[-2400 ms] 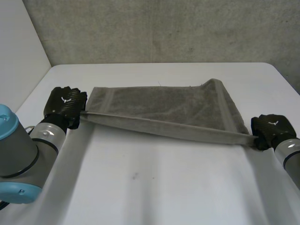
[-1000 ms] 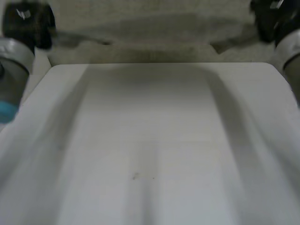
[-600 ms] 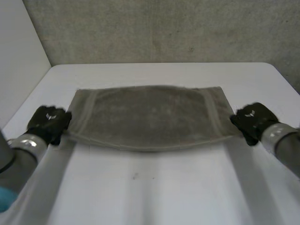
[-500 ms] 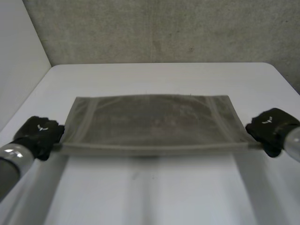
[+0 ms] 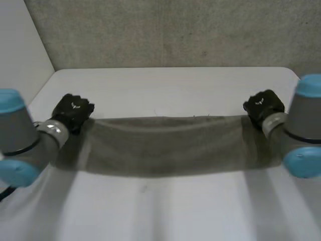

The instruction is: Fold the laundry

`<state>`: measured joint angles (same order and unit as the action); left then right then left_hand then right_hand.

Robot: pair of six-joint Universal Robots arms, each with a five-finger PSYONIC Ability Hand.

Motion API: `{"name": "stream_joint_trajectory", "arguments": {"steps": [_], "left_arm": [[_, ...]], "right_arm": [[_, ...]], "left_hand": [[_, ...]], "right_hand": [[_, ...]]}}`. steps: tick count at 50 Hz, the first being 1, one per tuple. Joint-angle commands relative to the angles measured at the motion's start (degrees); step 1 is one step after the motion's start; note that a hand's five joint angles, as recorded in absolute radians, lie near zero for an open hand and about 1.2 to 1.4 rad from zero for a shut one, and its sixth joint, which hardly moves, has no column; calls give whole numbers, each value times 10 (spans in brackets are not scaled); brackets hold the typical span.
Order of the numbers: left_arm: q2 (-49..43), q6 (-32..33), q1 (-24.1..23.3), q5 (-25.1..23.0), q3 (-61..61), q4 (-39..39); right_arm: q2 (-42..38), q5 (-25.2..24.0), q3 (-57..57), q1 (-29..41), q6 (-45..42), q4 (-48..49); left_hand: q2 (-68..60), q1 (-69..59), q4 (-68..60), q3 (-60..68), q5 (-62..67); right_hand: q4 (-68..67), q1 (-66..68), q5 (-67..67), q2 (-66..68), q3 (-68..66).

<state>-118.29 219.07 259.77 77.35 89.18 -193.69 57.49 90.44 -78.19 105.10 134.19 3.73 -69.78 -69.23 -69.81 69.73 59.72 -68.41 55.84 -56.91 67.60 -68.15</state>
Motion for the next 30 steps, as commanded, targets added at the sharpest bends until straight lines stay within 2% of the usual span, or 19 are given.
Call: {"name": "stream_joint_trajectory", "arguments": {"steps": [1,7,11,12,13,14,15,16,17,18,21,24,29,30], "left_arm": [[-142,-8,-41,61,-166,-64],[-210,-6,-45,76,-257,-56],[-225,-3,-45,76,-273,-56],[-228,-3,-45,78,-276,-56],[-228,-3,-45,78,-277,-56],[-228,-3,-47,79,-274,-56],[-224,-3,-51,79,-270,-55],[-224,-3,-51,79,-270,-55],[-223,-1,-60,79,-268,-55],[-216,-2,-67,79,-261,-55],[-201,-3,-69,80,-251,-55],[-161,-8,-69,82,-224,-55],[-75,-14,-69,82,-157,-54],[-40,-23,-68,81,-126,-55]], "right_arm": [[-109,37,86,19,-6,147],[-156,45,133,23,-11,159],[-171,43,145,23,-19,162],[-176,45,146,23,-22,163],[-179,46,145,24,-24,163],[-179,46,145,24,-24,163],[-179,46,142,26,-24,162],[-179,46,142,26,-24,162],[-177,45,138,30,-21,163],[-168,47,134,32,-17,162],[-130,49,117,29,-2,156],[-101,48,96,27,14,156],[20,32,3,25,112,133],[20,32,2,25,113,133]], "left_hand": [[-102,-108,-102,103,103],[-102,-108,-102,103,103],[-102,-108,-102,103,103],[-102,-108,-102,103,103],[-102,-108,-102,103,103],[174,168,174,-174,-173],[598,592,598,-597,-597],[598,592,598,-597,-597],[535,529,535,-534,-534],[598,592,598,-597,-597],[598,592,598,-597,-597],[598,592,598,-597,-597],[598,592,598,-597,-597],[598,592,598,-597,-597]], "right_hand": [[-116,242,-131,124,-118],[-116,242,-131,124,-118],[-116,242,-131,124,-118],[62,64,47,-54,59],[556,-431,541,-548,554],[561,-436,546,-553,559],[584,-458,569,-576,582],[584,-458,569,-576,582],[584,-458,569,-576,582],[584,-458,569,-576,582],[584,-458,569,-576,582],[584,-458,569,-576,582],[584,-458,569,-576,582],[584,-458,569,-576,582]]}}
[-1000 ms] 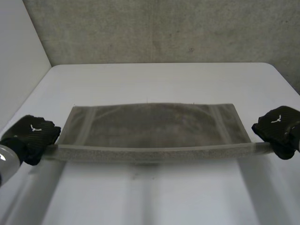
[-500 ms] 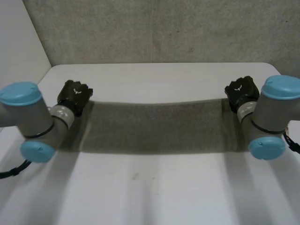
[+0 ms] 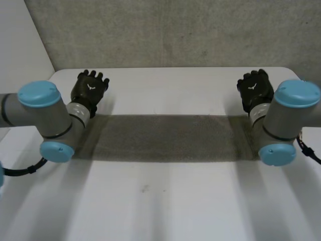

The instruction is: Fold the laundry

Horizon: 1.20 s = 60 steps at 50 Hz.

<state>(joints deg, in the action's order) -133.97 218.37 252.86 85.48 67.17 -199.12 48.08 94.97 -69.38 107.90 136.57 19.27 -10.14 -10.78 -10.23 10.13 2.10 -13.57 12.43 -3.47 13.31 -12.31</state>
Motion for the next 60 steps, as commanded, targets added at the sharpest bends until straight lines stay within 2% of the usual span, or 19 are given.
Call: {"name": "stream_joint_trajectory", "arguments": {"steps": [1,2,3,4,5,7,8,9,10,11,12,17,26,33,49,51,52,53,60], "left_arm": [[153,-30,3,0,127,-3],[153,-30,3,0,127,-3],[189,-48,4,-2,159,-5],[221,-70,4,-2,187,-6],[221,-70,4,-2,187,-6],[268,-121,5,-4,239,-9],[268,-121,5,-4,239,-9],[287,-149,5,-4,260,-11],[287,-149,5,-4,260,-11],[300,-178,5,-5,278,-13],[309,-204,6,-5,295,-15],[313,-260,11,-8,330,-39],[300,-271,11,-7,346,-83],[299,-276,32,-7,387,-165],[289,-279,31,-8,394,-170],[291,-279,31,-8,396,-170],[291,-279,31,-8,396,-170],[291,-279,31,-8,396,-170],[291,-279,32,-7,397,-170]], "right_arm": [[143,-27,-107,-2,109,-47],[166,-47,-123,-3,122,-83],[166,-47,-123,-3,122,-84],[183,-69,-136,-8,132,-127],[183,-69,-136,-8,132,-128],[202,-94,-152,-36,144,-218],[202,-95,-152,-36,144,-218],[203,-99,-157,-50,148,-256],[204,-102,-161,-60,154,-278],[204,-102,-161,-60,154,-278],[204,-106,-170,-70,163,-280],[203,-122,-212,-91,173,-223],[167,-147,-283,-131,172,-80],[155,-159,-289,-139,172,-64],[120,-163,-281,-139,151,-63],[118,-163,-281,-139,146,-63],[117,-163,-280,-139,140,-62],[114,-154,-277,-141,132,-60],[124,-127,-264,-174,107,-56]], "left_hand": [[1,8,2,-1,-21],[1,8,2,-1,-21],[1,8,2,-1,-21],[1,8,2,-1,-21],[1,8,2,-1,-21],[1,8,2,-1,-21],[1,8,2,-1,-21],[1,8,2,-1,-21],[1,8,2,-1,-21],[1,8,2,-1,-21],[1,8,2,-1,-21],[1,8,2,-1,-21],[1,8,2,-1,-21],[1,8,2,-1,-21],[1,8,2,-1,-21],[1,8,2,-1,-21],[1,8,2,-1,-21],[1,8,2,-1,-21],[1,8,2,-1,-21]], "right_hand": [[36,-24,35,-33,23],[36,-24,35,-33,23],[36,-24,35,-33,23],[36,-24,35,-33,23],[36,-24,35,-33,23],[36,-24,35,-33,23],[36,-24,35,-33,23],[-11,23,-12,14,-24],[-82,94,-83,85,-95],[-83,94,-84,86,-95],[-151,163,-152,154,-164],[-288,299,-289,290,-300],[-313,325,-314,316,-326],[-313,325,-314,316,-326],[-320,331,-321,323,-333],[-355,367,-356,358,-368],[-480,492,-481,483,-493],[-662,674,-664,665,-675],[-664,676,-665,667,-677]]}}
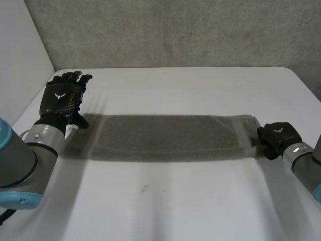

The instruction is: Fold the laundry

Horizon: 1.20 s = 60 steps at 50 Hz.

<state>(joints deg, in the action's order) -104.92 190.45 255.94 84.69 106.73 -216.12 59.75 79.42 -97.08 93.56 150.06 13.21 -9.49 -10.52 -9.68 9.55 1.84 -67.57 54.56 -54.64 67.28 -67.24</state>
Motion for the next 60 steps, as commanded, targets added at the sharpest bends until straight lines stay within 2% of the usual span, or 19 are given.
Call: {"name": "stream_joint_trajectory", "arguments": {"steps": [1,9,17,19,20,22,28,30,31,35,45,46,47,49,50,51,55,57,60], "left_arm": [[1,0,1,1,1,0],[4,0,2,1,4,-1],[22,0,-2,1,18,-4],[32,0,-2,1,23,-4],[32,0,-2,1,23,-4],[37,0,-2,1,25,-4],[46,0,-6,1,30,-6],[46,0,-8,1,31,-7],[47,0,-8,1,32,-7],[50,0,-8,2,33,-8],[50,1,-11,1,34,-9],[49,1,-11,1,34,-9],[49,1,-11,1,34,-9],[48,1,-12,1,35,-9],[47,2,-13,0,35,-9],[46,3,-15,0,35,-9],[44,3,-21,-1,35,-9],[42,3,-23,-1,35,-9],[40,4,-28,-4,40,-9]], "right_arm": [[5,42,17,-36,-44,4],[8,122,36,-111,-155,5],[80,110,45,-100,-127,28],[106,88,49,-32,-89,41],[106,88,49,-31,-89,41],[111,62,53,52,-53,73],[95,35,66,177,-42,139],[44,21,96,267,-42,164],[44,21,96,268,-42,164],[-36,7,152,377,-41,168],[-150,7,193,475,-56,167],[-154,13,192,478,-57,166],[-154,14,192,478,-57,166],[-146,27,185,476,-53,165],[-146,28,185,476,-53,165],[-136,40,182,473,-53,162],[-90,77,170,458,-47,148],[-32,98,145,415,-26,119],[-7,98,128,389,-6,100]], "left_hand": [[-5,5,-3,4,-18],[-5,5,-3,4,-18],[-5,5,-3,4,-18],[-5,5,-3,4,-18],[-5,5,-3,4,-18],[-5,5,-3,4,-18],[-5,5,-3,4,-18],[-5,5,-3,4,-18],[-5,5,-3,4,-18],[-5,5,-3,4,-18],[-5,5,-3,4,-18],[-5,5,-3,4,-18],[-5,5,-3,4,-18],[-5,5,-3,4,-18],[-5,5,-3,4,-18],[-5,5,-3,4,-18],[-5,5,-3,4,-18],[-5,5,-3,4,-18],[-5,5,-3,4,-18]], "right_hand": [[-124,254,-154,127,-128],[-124,254,-154,127,-128],[-124,254,-154,127,-128],[-124,254,-154,127,-128],[-124,254,-154,127,-128],[-124,254,-154,127,-128],[-124,254,-154,127,-128],[-124,254,-154,127,-128],[-124,254,-154,127,-128],[-124,254,-154,127,-128],[-124,254,-154,127,-128],[45,85,16,-42,42],[47,83,17,-44,43],[480,-350,451,-477,477],[482,-352,453,-479,479],[576,-446,546,-573,572],[576,-446,546,-573,572],[576,-446,546,-573,572],[576,-446,546,-573,572]]}}
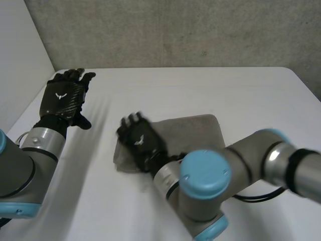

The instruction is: Fold the laundry

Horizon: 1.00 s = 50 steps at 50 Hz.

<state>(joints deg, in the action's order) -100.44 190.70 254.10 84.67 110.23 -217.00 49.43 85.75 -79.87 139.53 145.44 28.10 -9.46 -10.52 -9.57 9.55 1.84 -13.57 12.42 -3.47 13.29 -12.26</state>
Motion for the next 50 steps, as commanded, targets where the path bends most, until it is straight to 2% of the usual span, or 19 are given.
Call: {"name": "stream_joint_trajectory", "arguments": {"steps": [1,7,8,11,17,19,20,21,25,32,36,38,43,50], "left_arm": [[-5,4,-15,-5,8,0],[-26,7,-61,-4,5,6],[-26,7,-62,-4,5,6],[-45,12,-85,-2,-1,8],[-73,27,-118,1,-7,8],[-75,27,-123,1,-7,7],[-75,27,-127,2,-6,8],[-75,26,-131,4,-5,8],[-71,26,-137,5,1,8],[-69,26,-136,6,3,8],[-69,26,-136,5,3,8],[-70,26,-136,5,3,7],[-69,26,-136,6,3,7],[-69,26,-135,6,3,8]], "right_arm": [[115,29,-61,-93,66,-69],[163,-8,-134,-183,144,-150],[163,-8,-134,-183,144,-150],[182,-31,-204,-249,170,-155],[183,-51,-254,-290,175,-140],[180,-55,-273,-306,176,-106],[180,-55,-273,-306,176,-106],[177,-55,-277,-310,176,-90],[176,-55,-282,-313,178,-68],[175,-58,-281,-314,236,-50],[167,-69,-279,-314,263,-49],[162,-88,-279,-314,272,-50],[163,-96,-277,-314,275,-60],[160,-99,-275,-314,296,-67]], "left_hand": [[-5,5,-4,5,-18],[-5,5,-4,5,-18],[-5,5,-4,5,-18],[-5,5,-4,5,-18],[-5,5,-4,5,-18],[-5,5,-4,5,-18],[-5,5,-4,5,-18],[-5,5,-4,5,-18],[-5,5,-4,5,-18],[-5,5,-4,5,-18],[-5,5,-4,5,-18],[-5,5,-4,5,-18],[-5,5,-4,5,-18],[-5,5,-4,5,-18]], "right_hand": [[36,-24,35,-33,23],[36,-24,35,-33,23],[36,-24,35,-33,23],[36,-24,35,-33,23],[36,-24,35,-33,23],[-111,122,-112,114,-124],[-111,123,-113,114,-125],[-183,195,-184,186,-196],[-234,246,-235,237,-247],[-390,402,-392,393,-404],[-389,401,-390,392,-402],[-346,357,-347,348,-359],[-251,263,-252,254,-265],[-258,269,-259,261,-271]]}}
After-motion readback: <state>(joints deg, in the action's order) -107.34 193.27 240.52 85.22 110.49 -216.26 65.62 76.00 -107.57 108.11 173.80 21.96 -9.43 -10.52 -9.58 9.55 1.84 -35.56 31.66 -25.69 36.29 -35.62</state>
